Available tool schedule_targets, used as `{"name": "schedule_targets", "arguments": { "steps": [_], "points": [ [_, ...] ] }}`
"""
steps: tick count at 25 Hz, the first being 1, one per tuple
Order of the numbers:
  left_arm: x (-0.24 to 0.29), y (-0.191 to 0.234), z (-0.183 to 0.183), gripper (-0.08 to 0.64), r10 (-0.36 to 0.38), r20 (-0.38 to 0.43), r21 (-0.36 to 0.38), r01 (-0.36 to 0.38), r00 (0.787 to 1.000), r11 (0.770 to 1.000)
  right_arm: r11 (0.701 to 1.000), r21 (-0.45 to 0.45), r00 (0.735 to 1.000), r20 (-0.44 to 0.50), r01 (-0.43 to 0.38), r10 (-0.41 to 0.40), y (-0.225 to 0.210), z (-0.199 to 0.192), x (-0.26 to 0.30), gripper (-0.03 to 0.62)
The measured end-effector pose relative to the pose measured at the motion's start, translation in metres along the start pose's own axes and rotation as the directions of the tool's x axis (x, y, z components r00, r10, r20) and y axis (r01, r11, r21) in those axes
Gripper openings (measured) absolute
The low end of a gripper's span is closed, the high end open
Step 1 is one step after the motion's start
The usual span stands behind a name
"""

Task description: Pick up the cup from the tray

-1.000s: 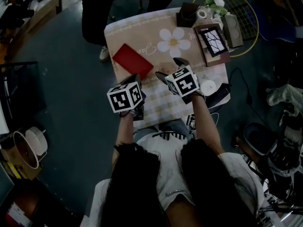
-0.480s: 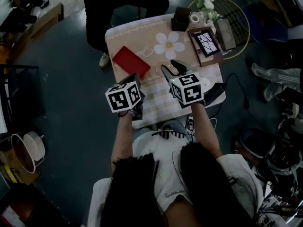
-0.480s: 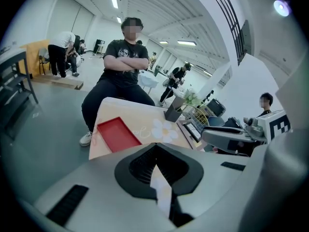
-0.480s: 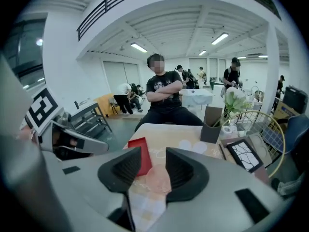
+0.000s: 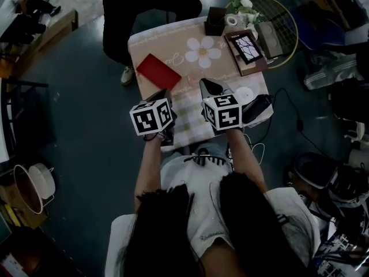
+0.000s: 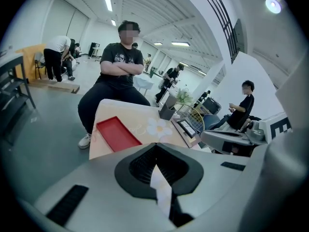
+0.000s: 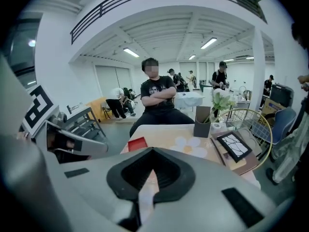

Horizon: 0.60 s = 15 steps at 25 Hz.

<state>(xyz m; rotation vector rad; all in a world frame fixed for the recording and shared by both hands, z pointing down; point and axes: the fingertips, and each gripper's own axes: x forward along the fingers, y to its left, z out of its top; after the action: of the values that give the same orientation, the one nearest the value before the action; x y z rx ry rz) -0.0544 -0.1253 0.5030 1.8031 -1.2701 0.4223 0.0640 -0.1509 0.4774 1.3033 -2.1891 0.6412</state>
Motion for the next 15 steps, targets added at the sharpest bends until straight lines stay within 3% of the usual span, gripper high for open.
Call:
{"name": "schedule_targets", "arguments": {
  "steps": [15],
  "points": [
    [-0.017,-0.014,-0.025,0.003,-0.022,-0.013,0.065,0.023,1.0,0.998,0.999,-0.027,1.0,0.003,-0.023,0.023,0.025,-0.013,-0.017,0.006]
  ]
}}
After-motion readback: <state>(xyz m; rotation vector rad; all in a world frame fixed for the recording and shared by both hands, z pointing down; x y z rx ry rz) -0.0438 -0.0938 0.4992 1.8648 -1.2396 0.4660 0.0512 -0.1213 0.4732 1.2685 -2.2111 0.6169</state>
